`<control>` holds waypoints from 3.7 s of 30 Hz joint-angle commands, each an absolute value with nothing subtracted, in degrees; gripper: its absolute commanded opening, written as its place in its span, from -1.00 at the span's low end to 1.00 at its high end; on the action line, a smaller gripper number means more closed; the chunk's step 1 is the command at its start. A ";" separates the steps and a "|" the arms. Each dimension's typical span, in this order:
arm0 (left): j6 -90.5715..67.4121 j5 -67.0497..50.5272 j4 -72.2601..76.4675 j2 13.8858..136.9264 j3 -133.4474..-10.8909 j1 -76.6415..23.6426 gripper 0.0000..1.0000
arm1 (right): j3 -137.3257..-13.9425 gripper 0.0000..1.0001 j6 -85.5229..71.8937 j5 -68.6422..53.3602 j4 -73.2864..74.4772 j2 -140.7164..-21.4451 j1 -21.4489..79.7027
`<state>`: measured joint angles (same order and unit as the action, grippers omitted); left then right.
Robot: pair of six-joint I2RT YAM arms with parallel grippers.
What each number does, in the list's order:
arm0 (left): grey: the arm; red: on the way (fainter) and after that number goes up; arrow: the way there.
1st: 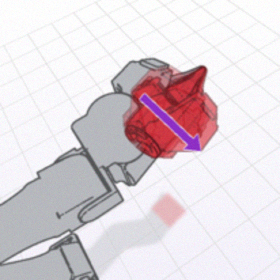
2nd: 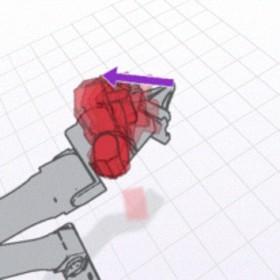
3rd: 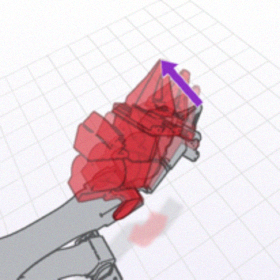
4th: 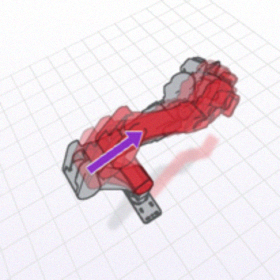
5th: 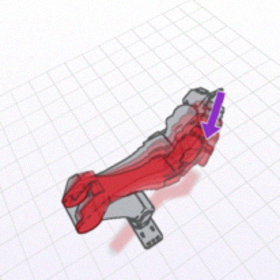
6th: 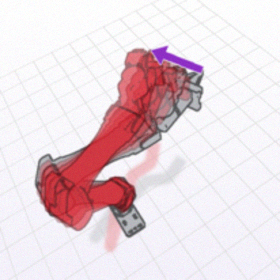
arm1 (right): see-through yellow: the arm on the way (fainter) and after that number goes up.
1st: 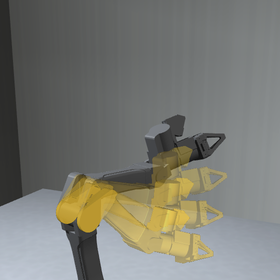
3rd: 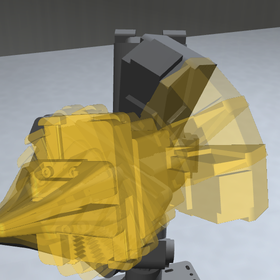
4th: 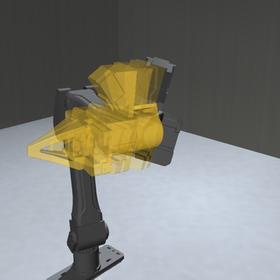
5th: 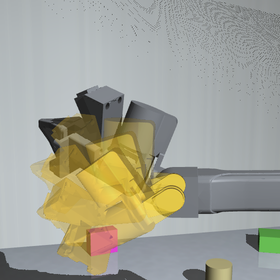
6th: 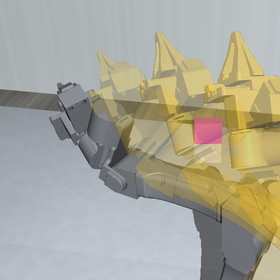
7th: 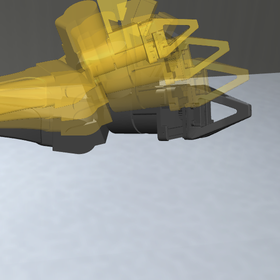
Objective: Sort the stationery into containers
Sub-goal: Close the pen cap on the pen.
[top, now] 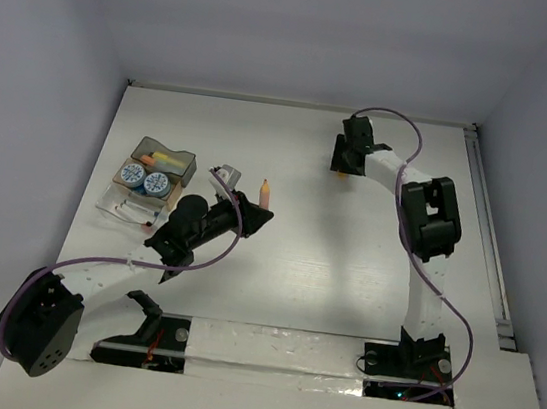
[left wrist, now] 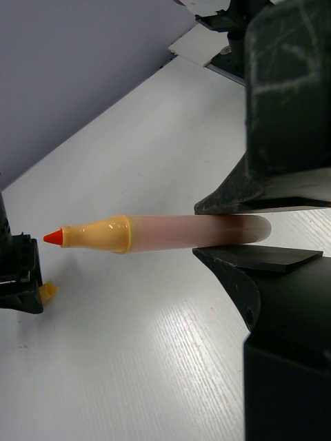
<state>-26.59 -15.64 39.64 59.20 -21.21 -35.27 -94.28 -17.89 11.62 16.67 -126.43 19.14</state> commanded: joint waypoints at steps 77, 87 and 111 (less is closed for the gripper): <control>-22.85 -8.97 41.04 58.28 -21.01 -35.51 -1.00 | -52.04 -1.00 -31.99 26.10 -38.14 -90.44 58.44; -23.99 -9.31 40.52 54.84 -21.44 -35.51 -1.00 | -49.75 -1.00 -29.62 28.39 -37.98 -90.44 62.14; -27.95 -12.66 36.92 57.83 -30.58 -36.56 -1.00 | -48.17 -1.00 -27.95 20.40 -11.68 -82.44 62.67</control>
